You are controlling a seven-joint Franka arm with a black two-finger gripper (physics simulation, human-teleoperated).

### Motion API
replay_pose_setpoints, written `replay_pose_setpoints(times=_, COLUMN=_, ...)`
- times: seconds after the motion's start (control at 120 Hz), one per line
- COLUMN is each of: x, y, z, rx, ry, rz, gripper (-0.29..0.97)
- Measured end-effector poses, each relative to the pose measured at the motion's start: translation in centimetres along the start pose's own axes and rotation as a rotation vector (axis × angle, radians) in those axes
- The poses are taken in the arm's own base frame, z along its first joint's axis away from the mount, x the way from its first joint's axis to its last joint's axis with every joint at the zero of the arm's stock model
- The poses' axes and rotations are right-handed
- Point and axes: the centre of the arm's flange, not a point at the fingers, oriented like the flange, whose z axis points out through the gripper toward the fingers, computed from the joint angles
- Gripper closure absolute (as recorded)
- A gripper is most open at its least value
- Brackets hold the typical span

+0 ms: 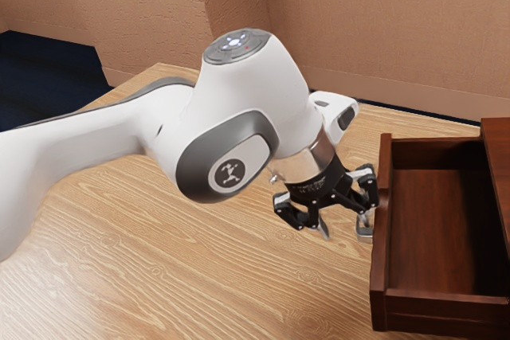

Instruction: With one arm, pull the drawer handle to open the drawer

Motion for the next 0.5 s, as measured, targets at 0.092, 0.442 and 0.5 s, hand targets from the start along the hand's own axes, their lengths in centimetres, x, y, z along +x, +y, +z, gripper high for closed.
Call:
replay_pose_setpoints(times=0.092, x=-0.1, y=-0.7, z=0.0, rx=0.004, ry=0.001, rz=-0.003, gripper=0.34)
replay_pose_setpoints(times=0.442, x=0.4, y=-2.6, z=-0.3, rx=0.003, ry=0.012, rz=-0.022, gripper=0.34)
replay_pose_setpoints(times=0.5, x=0.5, y=-3.2, z=-0.4, rx=0.003, ry=0.012, rz=-0.028, gripper=0.34)
